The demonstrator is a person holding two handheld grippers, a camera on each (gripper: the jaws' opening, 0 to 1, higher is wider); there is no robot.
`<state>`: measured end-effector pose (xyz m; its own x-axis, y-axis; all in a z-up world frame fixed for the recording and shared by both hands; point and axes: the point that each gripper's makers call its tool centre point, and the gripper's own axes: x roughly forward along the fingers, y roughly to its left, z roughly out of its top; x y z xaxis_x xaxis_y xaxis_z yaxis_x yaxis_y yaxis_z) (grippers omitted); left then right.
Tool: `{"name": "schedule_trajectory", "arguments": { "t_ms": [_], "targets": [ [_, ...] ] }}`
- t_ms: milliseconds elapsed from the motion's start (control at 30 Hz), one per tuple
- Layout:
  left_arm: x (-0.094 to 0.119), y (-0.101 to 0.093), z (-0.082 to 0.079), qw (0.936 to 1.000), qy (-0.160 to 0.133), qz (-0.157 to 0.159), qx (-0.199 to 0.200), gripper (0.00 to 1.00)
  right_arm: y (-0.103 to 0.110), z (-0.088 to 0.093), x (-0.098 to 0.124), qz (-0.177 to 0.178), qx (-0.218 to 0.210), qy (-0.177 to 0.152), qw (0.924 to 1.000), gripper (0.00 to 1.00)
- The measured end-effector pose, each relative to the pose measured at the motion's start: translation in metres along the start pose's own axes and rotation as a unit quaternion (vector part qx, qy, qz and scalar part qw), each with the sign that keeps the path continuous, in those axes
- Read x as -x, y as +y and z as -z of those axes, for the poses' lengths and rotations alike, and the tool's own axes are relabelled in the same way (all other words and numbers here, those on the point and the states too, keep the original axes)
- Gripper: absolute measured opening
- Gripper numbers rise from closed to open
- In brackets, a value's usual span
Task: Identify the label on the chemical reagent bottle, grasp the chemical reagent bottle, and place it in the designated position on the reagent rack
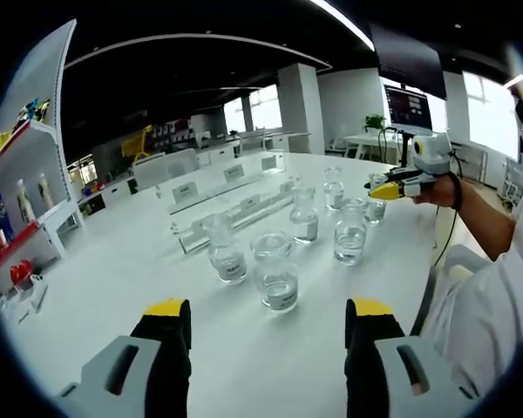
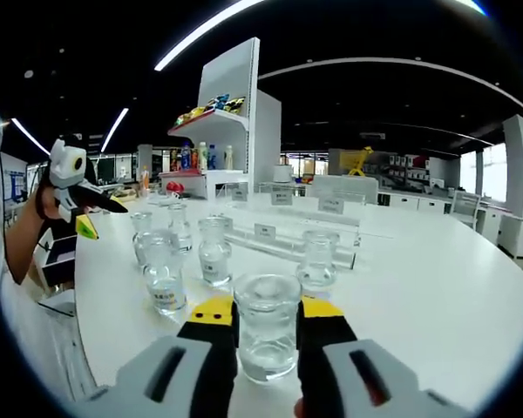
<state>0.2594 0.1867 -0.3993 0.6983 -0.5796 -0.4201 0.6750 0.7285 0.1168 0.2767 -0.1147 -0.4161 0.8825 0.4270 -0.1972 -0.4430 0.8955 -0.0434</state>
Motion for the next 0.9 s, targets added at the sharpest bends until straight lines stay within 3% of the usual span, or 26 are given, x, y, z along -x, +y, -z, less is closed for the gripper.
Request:
{"name": "schedule_trajectory", "arguments": {
  "t_ms": [567, 900],
  "targets": [
    [0.0001, 0.0003, -0.0044, 1.0000, -0.004, 0.001, -0.003, 0.72, -0.0001, 0.0007, -0.0008, -0.001, 0.002, 0.009, 1.0000, 0.24],
    [-0.0013, -0.0006, -0.0042, 1.0000, -0.003, 0.004, -0.005, 0.72, -0.0038, -0.0007, -0.0017, 0.019, 0.010, 0.008, 0.9997, 0.23]
  ]
}}
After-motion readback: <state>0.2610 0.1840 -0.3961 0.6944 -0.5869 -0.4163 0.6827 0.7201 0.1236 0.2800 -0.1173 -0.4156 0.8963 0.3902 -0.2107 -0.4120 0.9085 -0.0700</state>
